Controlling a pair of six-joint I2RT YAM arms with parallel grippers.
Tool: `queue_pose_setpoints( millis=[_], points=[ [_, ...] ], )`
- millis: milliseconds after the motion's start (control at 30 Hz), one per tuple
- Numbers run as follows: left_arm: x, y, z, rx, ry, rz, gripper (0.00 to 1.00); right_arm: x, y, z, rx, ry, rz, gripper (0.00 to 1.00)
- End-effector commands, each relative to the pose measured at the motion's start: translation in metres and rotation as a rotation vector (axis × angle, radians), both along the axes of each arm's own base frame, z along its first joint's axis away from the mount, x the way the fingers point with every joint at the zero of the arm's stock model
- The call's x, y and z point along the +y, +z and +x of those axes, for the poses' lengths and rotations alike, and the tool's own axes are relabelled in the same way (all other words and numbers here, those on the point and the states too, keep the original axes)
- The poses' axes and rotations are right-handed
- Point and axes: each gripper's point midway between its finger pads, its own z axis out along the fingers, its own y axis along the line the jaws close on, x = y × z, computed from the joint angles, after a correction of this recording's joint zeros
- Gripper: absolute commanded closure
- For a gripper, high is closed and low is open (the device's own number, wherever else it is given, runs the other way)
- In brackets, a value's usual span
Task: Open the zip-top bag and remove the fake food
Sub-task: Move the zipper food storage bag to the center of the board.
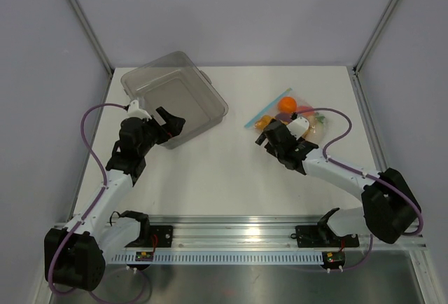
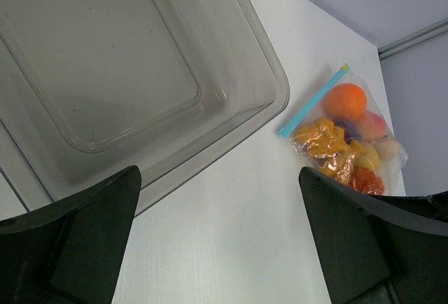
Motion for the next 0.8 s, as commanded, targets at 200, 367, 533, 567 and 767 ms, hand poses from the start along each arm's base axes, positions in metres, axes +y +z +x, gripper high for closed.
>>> queue_pose_setpoints(
  millis=[200,367,533,567,767],
  points=[
    [-0.006,0.028,0.008,-0.077,-0.031,-0.004,0.01,0.014,-0.01,0.007,0.052,-0.267,0.162,0.11],
    [-0.007,0.029,0.008,-0.076,-0.033,-0.007,0.01,0.015,-0.008,0.007,0.014,-0.315,0.233,0.1],
    [-0.007,0.029,0.008,-0.08,-0.034,-0.006,0.01,-0.009,-0.004,0.008,-0.039,-0.413,0.17,0.1],
    [-0.007,0.029,0.008,-0.08,-0.034,-0.006,0.01,-0.011,-0.004,0.01,-0.044,-0.425,0.162,0.09],
    [-0.007,0.029,0.008,-0.078,-0.035,-0.006,0.01,-0.028,-0.007,0.014,-0.07,-0.487,0.071,0.09]
  ],
)
